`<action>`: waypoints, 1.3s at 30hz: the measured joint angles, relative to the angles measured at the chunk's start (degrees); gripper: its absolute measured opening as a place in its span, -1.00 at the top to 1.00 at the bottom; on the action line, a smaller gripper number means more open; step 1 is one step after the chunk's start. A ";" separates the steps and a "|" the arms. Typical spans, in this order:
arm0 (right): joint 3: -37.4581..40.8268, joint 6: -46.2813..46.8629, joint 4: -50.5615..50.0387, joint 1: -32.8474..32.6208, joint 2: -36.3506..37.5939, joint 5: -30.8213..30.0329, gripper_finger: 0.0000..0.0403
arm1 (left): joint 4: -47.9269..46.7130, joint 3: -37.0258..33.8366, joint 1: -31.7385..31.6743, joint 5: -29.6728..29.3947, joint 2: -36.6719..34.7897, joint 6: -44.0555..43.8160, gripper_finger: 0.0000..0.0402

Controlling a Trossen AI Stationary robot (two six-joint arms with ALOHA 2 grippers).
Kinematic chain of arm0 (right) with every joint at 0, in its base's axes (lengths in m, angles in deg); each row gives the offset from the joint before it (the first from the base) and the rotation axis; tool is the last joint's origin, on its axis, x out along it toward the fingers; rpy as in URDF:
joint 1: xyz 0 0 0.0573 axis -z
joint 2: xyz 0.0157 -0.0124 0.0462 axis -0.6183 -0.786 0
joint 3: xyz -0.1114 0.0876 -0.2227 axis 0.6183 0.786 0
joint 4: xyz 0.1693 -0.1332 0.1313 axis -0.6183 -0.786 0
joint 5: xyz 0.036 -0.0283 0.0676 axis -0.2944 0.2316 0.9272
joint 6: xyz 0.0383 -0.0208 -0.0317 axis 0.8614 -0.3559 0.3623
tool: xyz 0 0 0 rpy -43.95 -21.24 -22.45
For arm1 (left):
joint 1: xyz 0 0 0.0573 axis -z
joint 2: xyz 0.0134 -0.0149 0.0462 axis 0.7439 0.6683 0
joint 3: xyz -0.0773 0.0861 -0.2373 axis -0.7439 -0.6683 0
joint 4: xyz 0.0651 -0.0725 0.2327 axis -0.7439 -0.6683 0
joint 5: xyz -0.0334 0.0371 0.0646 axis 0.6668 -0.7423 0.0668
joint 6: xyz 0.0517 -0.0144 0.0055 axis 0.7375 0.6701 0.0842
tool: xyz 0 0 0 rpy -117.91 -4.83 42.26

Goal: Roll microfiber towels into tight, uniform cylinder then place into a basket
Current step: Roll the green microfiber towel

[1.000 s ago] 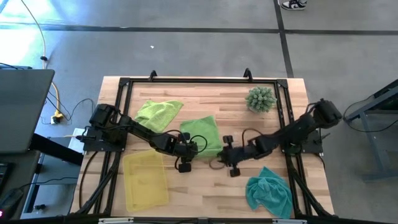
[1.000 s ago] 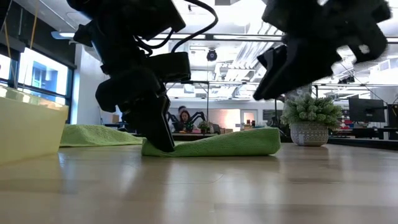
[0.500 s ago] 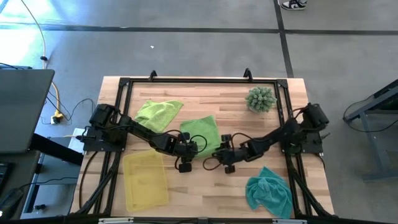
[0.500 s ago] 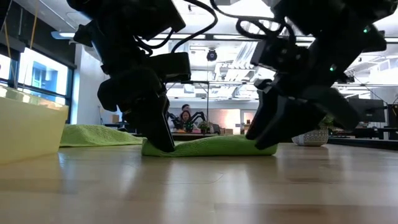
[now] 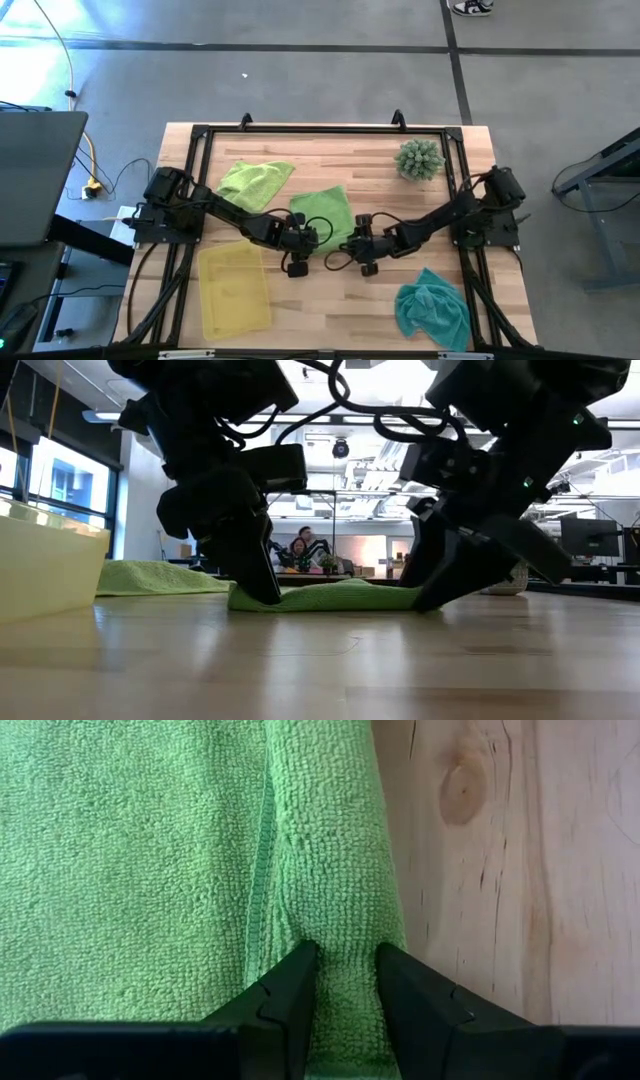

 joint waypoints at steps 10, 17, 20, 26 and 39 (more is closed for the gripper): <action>-0.09 7.07 -3.30 1.70 -0.39 1.09 0.45 | -2.17 -0.18 0.16 2.74 -4.46 -1.60 0.49; 0.02 9.89 -3.60 2.21 -0.45 2.16 0.85 | -3.72 -0.16 0.19 8.27 -6.35 -5.16 0.49; 0.06 10.33 -3.75 2.31 -0.45 3.37 0.97 | -2.46 -0.03 1.04 9.61 -6.66 -4.21 0.49; 0.07 15.33 -3.42 4.20 -0.29 11.03 0.98 | -2.34 -0.05 4.23 7.92 -7.52 -0.35 0.49; 0.61 37.78 3.94 11.46 -0.80 50.34 1.00 | -1.27 -0.05 10.79 -8.29 -7.42 4.58 0.49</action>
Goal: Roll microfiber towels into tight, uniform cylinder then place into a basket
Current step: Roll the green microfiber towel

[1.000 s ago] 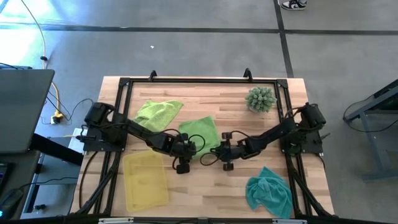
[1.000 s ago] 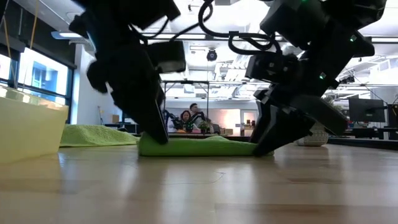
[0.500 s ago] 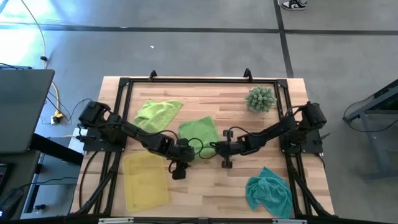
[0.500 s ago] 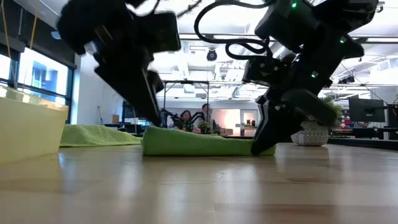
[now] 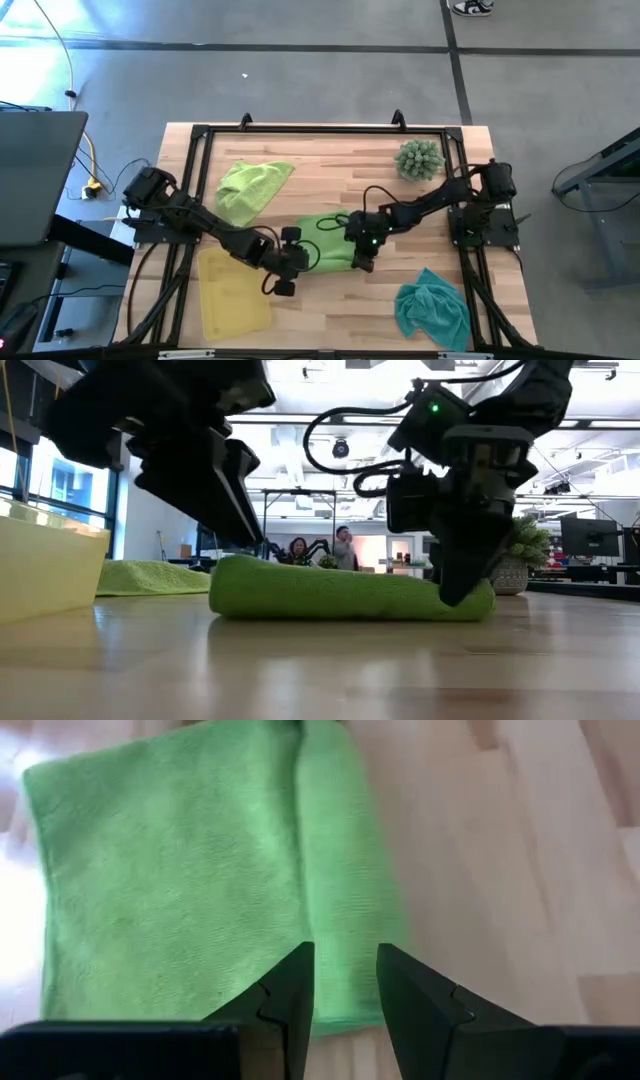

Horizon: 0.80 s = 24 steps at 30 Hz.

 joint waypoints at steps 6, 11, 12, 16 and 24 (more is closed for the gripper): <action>-0.07 4.73 -0.11 1.66 -0.07 0.53 1.00 | 5.74 0.09 1.91 -0.81 2.00 3.24 0.49; -0.17 5.04 -0.44 1.66 -0.01 -0.25 1.00 | 5.81 0.04 2.19 -5.59 3.64 1.76 0.49; -0.20 5.14 -0.54 1.68 0.00 -0.22 1.00 | 5.87 0.04 2.09 -5.63 3.79 1.36 0.49; -0.26 5.14 -0.67 1.66 0.00 -0.29 1.00 | 5.76 0.02 1.95 -3.64 4.22 -0.70 0.42; -0.28 5.08 -0.65 1.66 0.07 -0.53 1.00 | 3.90 0.00 1.13 -4.15 6.35 -5.92 0.18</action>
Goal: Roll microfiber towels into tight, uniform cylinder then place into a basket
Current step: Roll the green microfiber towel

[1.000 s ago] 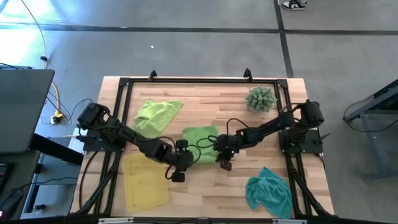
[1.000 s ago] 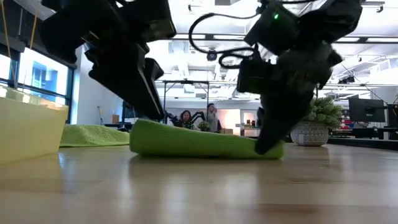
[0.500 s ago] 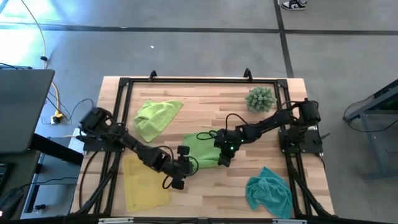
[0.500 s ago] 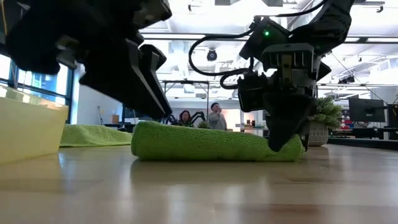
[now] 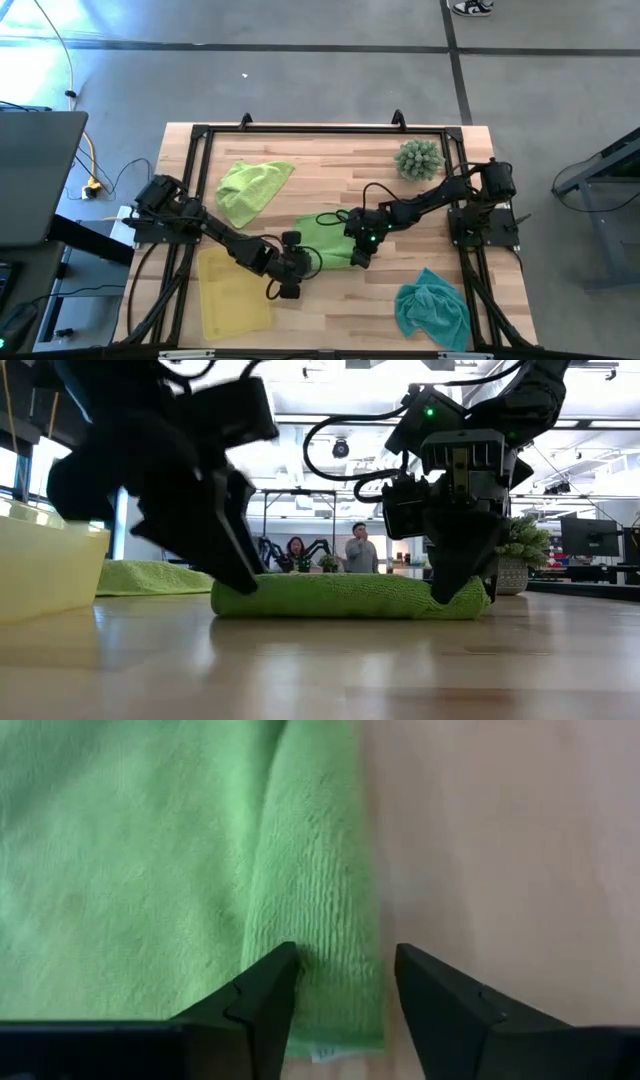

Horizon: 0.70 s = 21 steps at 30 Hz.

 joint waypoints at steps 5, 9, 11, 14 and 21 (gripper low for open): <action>-0.04 -0.26 -0.23 0.00 0.04 -0.05 1.00 | -0.61 0.05 -1.07 -0.08 1.47 -4.17 0.21; -0.09 -1.36 -0.24 0.00 0.04 -0.22 1.00 | -1.86 0.09 -1.47 0.63 1.65 -7.43 0.44; -0.09 -2.65 -0.08 0.00 0.04 -0.41 1.00 | -2.04 0.09 -1.71 1.72 1.65 -7.67 0.62; -0.09 -5.58 0.00 -0.02 0.13 -2.03 0.93 | -2.03 0.09 -1.80 3.00 1.59 -7.77 0.89; -0.08 -14.93 -2.30 0.00 2.11 -2.88 0.52 | 8.29 -4.47 -2.08 10.71 0.75 -8.74 0.94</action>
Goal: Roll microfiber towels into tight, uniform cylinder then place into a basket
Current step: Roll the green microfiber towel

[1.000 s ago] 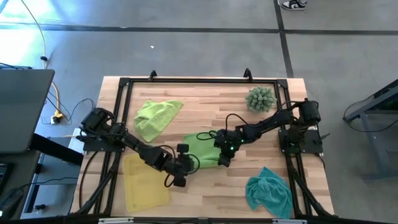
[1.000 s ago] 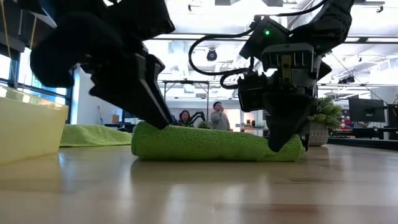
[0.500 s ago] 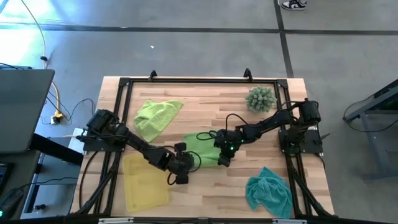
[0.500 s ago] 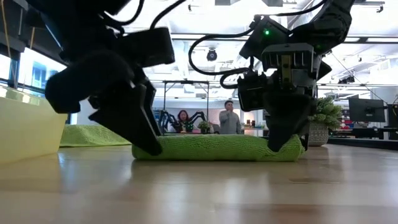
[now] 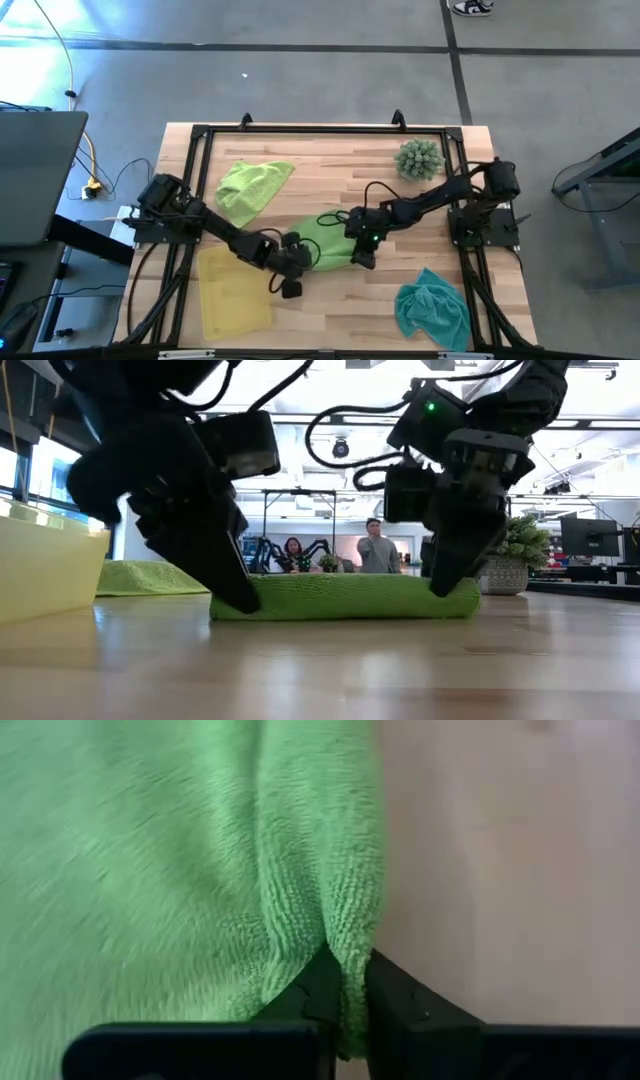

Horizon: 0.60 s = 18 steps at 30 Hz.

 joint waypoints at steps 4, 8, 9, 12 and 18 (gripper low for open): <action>0.03 -9.99 -2.73 -0.87 4.22 -3.55 0.38 | 15.05 -6.06 -1.42 9.53 -0.25 -1.76 0.97; 0.03 -23.28 -6.07 -4.10 8.83 -13.00 0.36 | 19.70 -9.06 -3.47 15.61 -0.27 -7.34 0.97; 0.03 -27.23 -6.32 -5.28 9.73 -15.56 0.36 | 19.61 -9.46 -3.97 16.46 -0.39 -8.75 0.97; 0.01 -38.07 -5.98 -9.32 10.91 -21.60 0.36 | 19.51 -10.02 -5.09 17.83 -0.48 -11.35 0.97; 0.03 -42.31 -4.11 -14.97 9.06 -28.48 0.36 | 18.99 -10.07 -6.59 20.12 -0.44 -11.74 0.98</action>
